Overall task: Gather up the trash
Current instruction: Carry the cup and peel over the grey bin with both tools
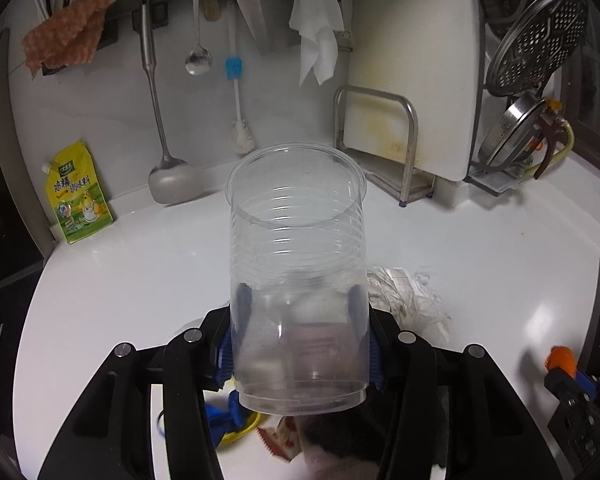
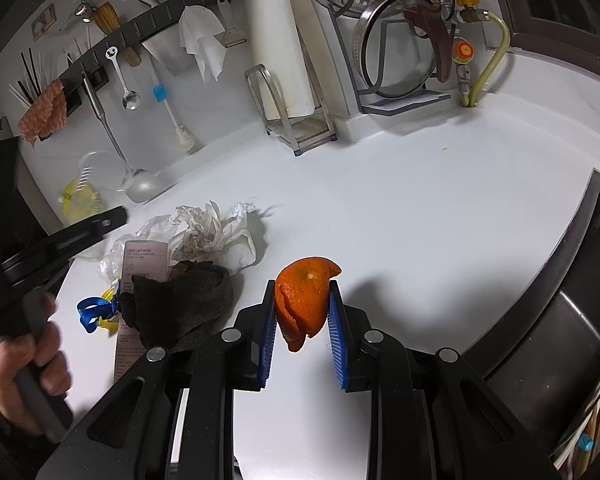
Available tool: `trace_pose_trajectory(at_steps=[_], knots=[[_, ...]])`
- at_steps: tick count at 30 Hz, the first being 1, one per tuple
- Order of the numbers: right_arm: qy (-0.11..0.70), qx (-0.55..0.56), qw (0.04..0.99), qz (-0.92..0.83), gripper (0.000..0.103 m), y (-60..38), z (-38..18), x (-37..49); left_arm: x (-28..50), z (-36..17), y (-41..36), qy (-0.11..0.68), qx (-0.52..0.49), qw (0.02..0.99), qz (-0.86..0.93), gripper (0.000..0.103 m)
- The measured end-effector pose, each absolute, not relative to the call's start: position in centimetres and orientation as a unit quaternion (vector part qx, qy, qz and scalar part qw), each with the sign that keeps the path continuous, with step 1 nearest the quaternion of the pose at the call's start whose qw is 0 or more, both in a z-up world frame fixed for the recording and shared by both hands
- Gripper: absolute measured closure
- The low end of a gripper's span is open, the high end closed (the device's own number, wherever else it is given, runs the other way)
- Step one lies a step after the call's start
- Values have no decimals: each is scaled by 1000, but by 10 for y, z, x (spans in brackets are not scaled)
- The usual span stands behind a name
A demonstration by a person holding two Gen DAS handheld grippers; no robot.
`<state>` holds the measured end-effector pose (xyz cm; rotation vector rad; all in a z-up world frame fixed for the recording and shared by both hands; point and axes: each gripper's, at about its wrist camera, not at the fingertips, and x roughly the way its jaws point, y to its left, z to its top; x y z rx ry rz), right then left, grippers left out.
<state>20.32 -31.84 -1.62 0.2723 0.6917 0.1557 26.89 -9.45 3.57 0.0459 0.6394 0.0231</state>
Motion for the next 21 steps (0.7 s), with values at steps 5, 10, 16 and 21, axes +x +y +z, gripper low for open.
trace_pose_trajectory(at_steps=[5,10,16,21], knots=[[328,134,932,79,80,-314,-14,193,225,41,-80,311,18,950,0,54],[308,103,942,80,80,-294,-5,167,170,43,-68,298,32,954,-8,54],[296,92,946,95,80,-266,-2,107,105,40,-64,286,52,956,-36,54],[289,94,950,76,80,-252,-8,51,57,26,-62,287,52,955,-55,54]])
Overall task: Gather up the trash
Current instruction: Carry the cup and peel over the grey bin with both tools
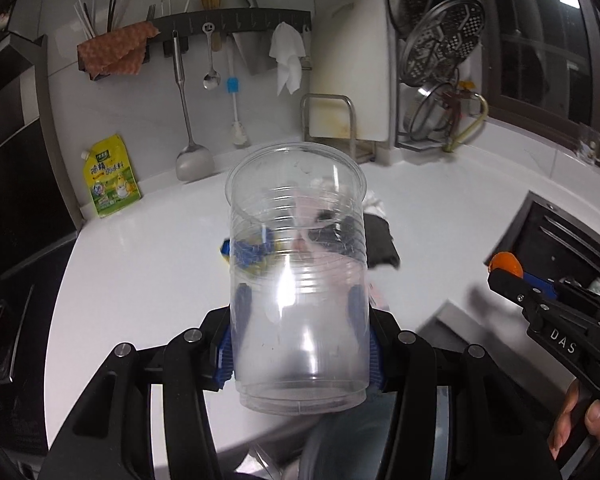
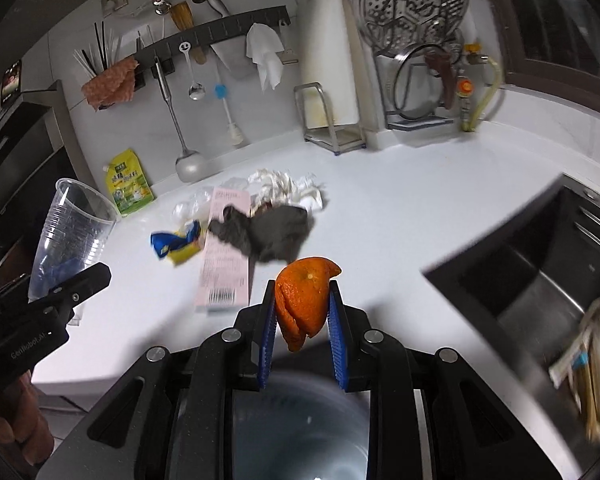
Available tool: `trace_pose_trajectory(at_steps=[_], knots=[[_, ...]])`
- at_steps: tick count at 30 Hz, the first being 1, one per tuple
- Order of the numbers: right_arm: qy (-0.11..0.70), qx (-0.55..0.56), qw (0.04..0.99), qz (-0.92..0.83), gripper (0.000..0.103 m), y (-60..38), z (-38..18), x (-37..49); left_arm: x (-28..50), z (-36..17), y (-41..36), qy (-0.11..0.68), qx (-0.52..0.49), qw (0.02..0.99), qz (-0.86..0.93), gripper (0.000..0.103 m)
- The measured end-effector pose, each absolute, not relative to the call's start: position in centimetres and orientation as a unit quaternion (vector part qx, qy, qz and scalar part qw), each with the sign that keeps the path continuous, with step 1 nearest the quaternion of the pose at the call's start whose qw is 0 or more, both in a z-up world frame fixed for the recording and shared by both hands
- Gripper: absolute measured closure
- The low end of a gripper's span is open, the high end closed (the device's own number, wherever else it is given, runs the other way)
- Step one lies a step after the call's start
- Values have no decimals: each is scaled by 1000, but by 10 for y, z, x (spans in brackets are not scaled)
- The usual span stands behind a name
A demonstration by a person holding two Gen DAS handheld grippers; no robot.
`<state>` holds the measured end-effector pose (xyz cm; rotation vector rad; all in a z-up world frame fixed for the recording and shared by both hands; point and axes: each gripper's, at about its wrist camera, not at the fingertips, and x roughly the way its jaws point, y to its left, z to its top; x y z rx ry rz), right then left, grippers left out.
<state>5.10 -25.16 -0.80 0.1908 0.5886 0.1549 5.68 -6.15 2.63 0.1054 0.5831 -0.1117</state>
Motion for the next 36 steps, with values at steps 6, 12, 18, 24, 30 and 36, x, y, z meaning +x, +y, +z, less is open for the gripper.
trace_pose_trajectory(at_steps=[6,12,18,24,30,36], knots=[[305,109,944,52,80,-243,-34,-8,17,4,-56,298,53,951,-67,54],[325,104,939,37,80,-235,-53,-47,-12,-25,-53,326,40,940,-89,54],[338,97,936,25,79,-232,-63,-70,-28,-50,-56,359,25,926,-112,54],[362,97,927,18,79,-229,-84,-82,-39,-69,-69,383,28,913,-140,54],[387,104,916,14,79,-231,-103,-83,-39,-88,-79,421,28,893,-156,54],[395,109,912,21,78,-230,-111,-81,-39,-95,-82,426,38,891,-154,53]])
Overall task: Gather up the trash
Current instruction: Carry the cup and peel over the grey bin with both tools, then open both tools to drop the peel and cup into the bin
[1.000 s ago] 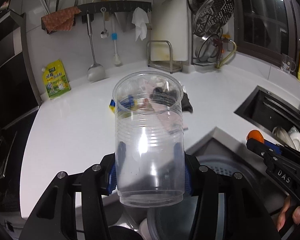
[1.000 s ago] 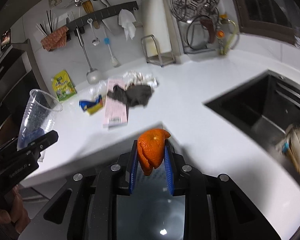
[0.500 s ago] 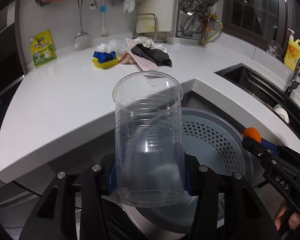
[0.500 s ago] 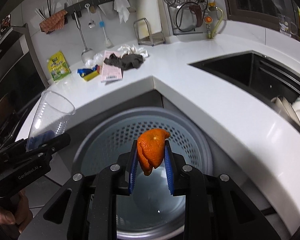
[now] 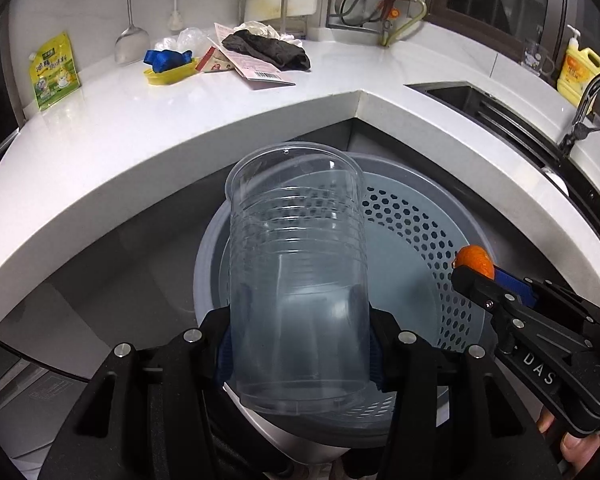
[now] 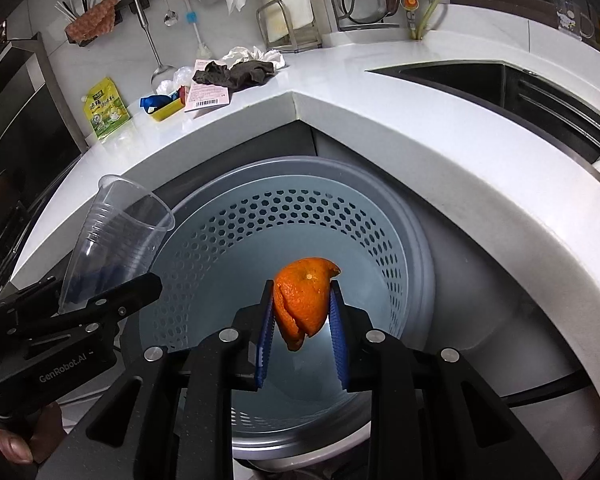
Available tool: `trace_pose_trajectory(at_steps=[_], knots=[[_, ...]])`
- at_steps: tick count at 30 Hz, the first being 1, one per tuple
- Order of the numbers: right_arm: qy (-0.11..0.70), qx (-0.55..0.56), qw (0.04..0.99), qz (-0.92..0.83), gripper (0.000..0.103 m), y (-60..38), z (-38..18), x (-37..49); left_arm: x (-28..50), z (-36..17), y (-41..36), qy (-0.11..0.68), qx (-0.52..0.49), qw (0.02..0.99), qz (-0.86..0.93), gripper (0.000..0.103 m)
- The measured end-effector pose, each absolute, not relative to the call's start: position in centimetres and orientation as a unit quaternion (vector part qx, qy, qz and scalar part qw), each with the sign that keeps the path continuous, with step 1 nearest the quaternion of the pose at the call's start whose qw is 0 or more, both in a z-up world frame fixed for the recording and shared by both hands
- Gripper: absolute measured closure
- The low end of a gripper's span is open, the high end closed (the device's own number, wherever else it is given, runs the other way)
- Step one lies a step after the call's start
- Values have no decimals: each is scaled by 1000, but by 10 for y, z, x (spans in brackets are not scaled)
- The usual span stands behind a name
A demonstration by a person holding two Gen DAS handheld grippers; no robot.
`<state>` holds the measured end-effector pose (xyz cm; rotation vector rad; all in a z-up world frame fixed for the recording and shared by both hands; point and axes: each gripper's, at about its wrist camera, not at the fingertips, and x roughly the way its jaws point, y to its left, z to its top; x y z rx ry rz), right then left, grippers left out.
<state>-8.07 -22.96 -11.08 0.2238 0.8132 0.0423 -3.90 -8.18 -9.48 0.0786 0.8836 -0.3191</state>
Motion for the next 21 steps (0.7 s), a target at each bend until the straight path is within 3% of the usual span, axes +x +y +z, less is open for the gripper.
trace_pose_trajectory(at_steps=[15,18,20,21], knots=[[401,109,909,28,75,-229,-115,-76,-38,-98,-82,433,33,888,-154,50],[398,109,911,27,66,-229,-114,-76,-36,-99,-81,435,33,887,-153,49],[392,110,913,25,49,-230,-113,-78,-36,-99,-81,435,32,887,-153,46],[388,110,915,23,48,-230,-112,-79,-36,-99,-80,434,32,887,-152,44]])
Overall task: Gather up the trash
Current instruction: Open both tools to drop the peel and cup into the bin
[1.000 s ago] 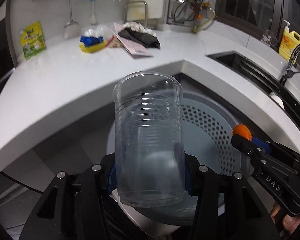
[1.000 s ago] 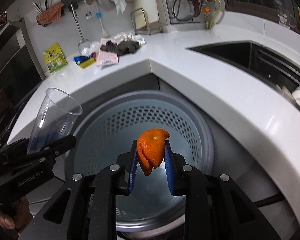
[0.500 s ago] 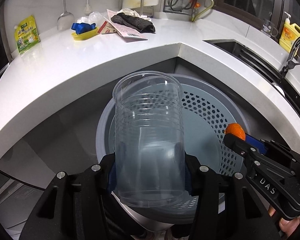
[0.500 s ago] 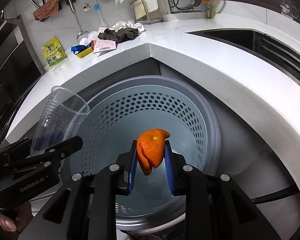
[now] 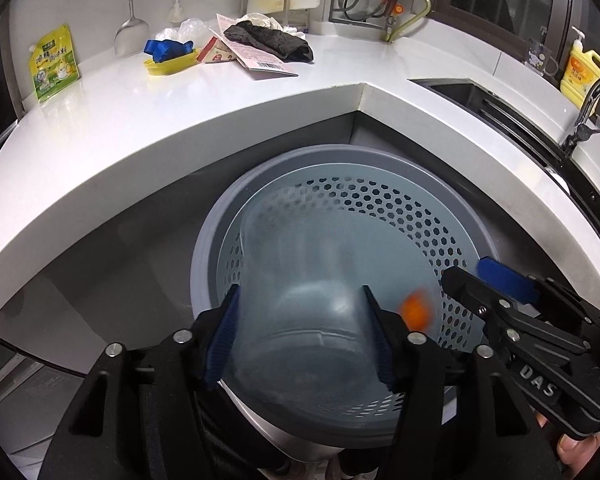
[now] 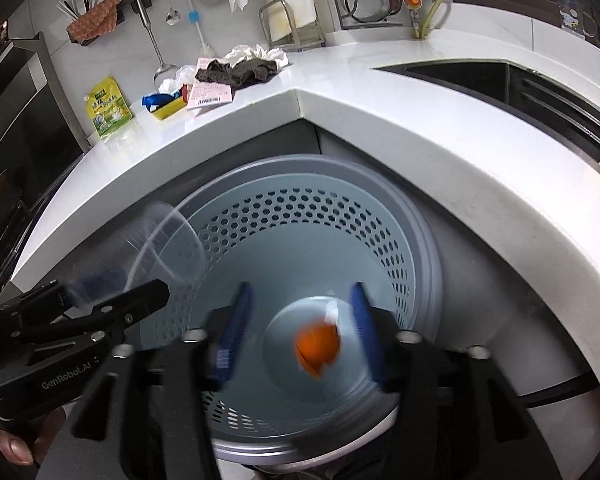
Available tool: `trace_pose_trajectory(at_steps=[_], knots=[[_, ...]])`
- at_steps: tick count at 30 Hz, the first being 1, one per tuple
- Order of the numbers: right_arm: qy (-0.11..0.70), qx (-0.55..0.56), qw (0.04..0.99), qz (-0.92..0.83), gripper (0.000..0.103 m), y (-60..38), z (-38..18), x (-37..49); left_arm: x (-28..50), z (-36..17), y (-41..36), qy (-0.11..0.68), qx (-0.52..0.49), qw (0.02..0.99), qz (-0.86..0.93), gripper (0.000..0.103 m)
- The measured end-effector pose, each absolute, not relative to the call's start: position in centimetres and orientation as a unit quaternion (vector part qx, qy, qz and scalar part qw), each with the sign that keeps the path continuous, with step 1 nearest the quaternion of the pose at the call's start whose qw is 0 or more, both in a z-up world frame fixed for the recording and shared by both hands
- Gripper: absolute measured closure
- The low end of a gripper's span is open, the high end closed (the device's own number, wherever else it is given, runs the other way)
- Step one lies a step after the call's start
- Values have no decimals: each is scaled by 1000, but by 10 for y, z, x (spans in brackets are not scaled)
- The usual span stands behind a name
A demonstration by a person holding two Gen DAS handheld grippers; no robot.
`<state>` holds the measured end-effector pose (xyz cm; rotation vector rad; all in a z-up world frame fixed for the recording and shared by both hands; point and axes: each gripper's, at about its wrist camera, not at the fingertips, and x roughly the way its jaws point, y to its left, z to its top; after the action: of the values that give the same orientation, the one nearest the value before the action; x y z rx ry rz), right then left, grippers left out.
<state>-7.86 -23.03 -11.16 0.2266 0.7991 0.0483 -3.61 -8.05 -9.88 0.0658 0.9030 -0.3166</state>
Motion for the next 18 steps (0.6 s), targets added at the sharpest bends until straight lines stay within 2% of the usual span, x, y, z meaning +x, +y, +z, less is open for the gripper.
trace_pose_trajectory(at_steps=[4,12,15,18], knots=[[386,111,915,22,47,-231,-110,-79,-36,-98,-78,433,30,888,-151,37],[388,114,914,21,47,-233,-113,-79,-35,-100,-74,434,26,889,-146,29],[388,114,914,20,46,-234,-113,-80,-35,-99,-74,431,24,890,-143,21],[388,116,914,17,44,-236,-114,-80,-35,-98,-72,426,23,894,-139,18]])
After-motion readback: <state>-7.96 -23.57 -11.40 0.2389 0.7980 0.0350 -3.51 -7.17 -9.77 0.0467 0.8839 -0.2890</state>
